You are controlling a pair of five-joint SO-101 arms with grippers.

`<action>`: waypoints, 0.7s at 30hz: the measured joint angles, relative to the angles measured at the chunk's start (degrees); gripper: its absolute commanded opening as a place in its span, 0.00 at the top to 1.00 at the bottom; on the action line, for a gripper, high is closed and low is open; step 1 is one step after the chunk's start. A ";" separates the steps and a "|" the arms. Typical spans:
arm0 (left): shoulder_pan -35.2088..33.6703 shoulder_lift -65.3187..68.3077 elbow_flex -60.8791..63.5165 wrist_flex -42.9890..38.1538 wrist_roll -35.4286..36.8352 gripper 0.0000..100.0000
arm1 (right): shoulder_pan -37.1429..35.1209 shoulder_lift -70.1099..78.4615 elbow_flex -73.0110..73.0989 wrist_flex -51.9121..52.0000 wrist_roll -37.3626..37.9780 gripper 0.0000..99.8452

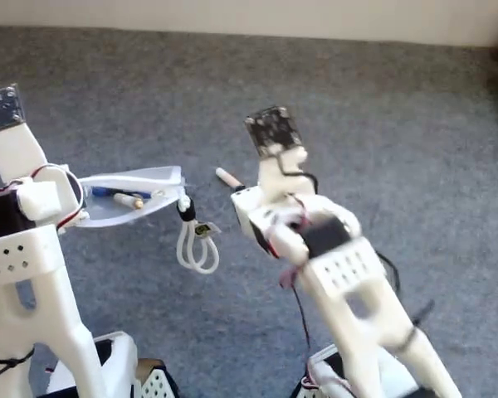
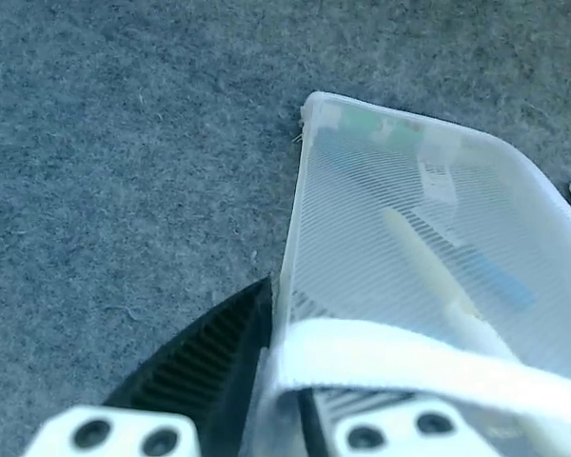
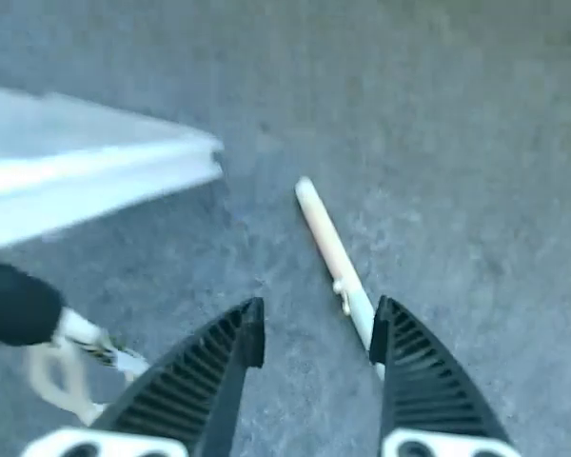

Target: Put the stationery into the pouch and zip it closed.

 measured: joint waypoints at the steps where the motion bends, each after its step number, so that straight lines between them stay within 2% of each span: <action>1: 0.00 1.58 -0.79 0.00 0.00 0.97 | 0.09 2.46 -0.70 0.00 0.00 0.82; 5: 0.00 6.33 -4.22 -0.18 0.00 0.97 | 0.18 10.90 -4.22 0.00 0.00 0.82; 12: -0.35 6.77 -4.75 -0.18 0.18 0.97 | 0.18 25.05 -13.89 0.00 0.00 0.82; 16: -0.35 6.77 -4.48 -0.18 0.35 0.97 | -2.37 32.18 -18.29 0.00 0.00 0.82; 21: -0.35 6.77 -4.40 -0.18 0.35 0.97 | -4.13 39.30 -23.91 0.00 5.27 0.82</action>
